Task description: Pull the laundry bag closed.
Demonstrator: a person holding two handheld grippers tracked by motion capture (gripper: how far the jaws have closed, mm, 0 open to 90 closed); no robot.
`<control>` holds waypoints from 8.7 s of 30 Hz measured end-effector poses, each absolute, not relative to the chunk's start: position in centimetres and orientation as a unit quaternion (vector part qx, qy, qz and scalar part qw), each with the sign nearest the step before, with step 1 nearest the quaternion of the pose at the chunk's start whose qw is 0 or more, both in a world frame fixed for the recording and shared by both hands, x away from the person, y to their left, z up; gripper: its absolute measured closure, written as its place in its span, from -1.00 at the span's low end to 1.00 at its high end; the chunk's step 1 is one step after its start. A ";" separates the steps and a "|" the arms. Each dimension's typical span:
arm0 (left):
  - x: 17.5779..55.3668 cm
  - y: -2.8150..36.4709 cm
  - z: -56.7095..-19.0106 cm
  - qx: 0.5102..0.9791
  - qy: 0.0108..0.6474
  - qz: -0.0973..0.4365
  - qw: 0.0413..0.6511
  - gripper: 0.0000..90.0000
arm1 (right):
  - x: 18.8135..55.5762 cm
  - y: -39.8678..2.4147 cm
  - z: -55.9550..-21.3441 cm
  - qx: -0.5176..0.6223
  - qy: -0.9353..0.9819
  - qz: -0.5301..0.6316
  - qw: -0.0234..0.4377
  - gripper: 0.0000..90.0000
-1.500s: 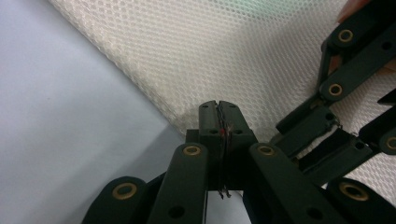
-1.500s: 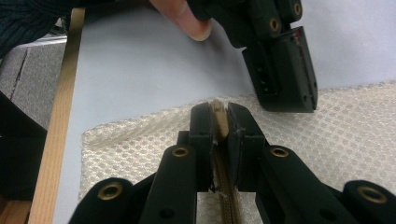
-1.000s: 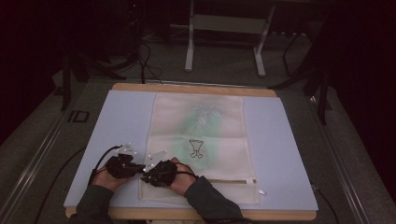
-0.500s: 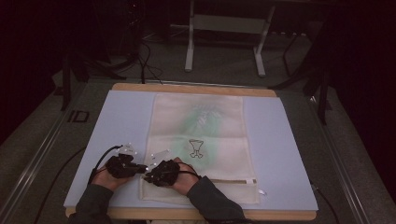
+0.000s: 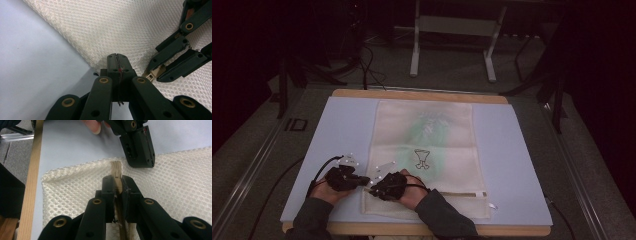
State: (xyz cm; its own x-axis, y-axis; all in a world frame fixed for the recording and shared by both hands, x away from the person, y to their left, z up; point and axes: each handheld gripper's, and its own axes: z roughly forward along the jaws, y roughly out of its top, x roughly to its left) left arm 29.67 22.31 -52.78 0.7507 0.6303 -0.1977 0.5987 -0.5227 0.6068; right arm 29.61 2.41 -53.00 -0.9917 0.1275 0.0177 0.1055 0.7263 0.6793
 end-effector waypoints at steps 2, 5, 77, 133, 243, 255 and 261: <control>29.7 22.3 -52.7 0.874 0.351 0.024 0.336 1.00 | 29.5 2.4 -52.9 0.063 0.930 0.362 0.018 0.83; 29.7 22.2 -52.7 0.874 0.350 0.024 0.336 1.00 | 29.4 2.4 -52.9 0.063 0.931 0.359 0.021 0.83; 29.7 22.2 -52.6 0.878 0.345 0.023 0.330 1.00 | 28.6 -0.5 -51.6 0.049 0.947 0.314 0.046 0.83; 29.7 22.3 -52.7 0.872 0.353 0.020 0.338 1.00 | 28.3 -3.8 -51.5 0.052 0.952 0.296 0.053 0.83; 29.7 22.4 -52.8 0.871 0.354 0.015 0.341 1.00 | 27.8 -12.2 -49.5 0.089 0.952 0.284 0.073 0.83; 29.7 22.4 -52.8 0.871 0.354 0.016 0.341 1.00 | 27.7 -13.4 -49.6 0.095 0.952 0.281 0.075 0.83; 29.7 22.4 -52.8 0.871 0.354 0.016 0.341 1.00 | 27.7 -14.0 -49.6 0.098 0.952 0.279 0.075 0.83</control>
State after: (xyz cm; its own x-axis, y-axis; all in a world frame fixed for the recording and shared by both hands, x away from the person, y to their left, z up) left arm 29.72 22.43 -52.81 0.7488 0.6277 -0.2128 0.6054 -0.5171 0.6051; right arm 27.69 -13.95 -49.64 -0.9696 0.2280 -0.0889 0.1439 0.8250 0.5465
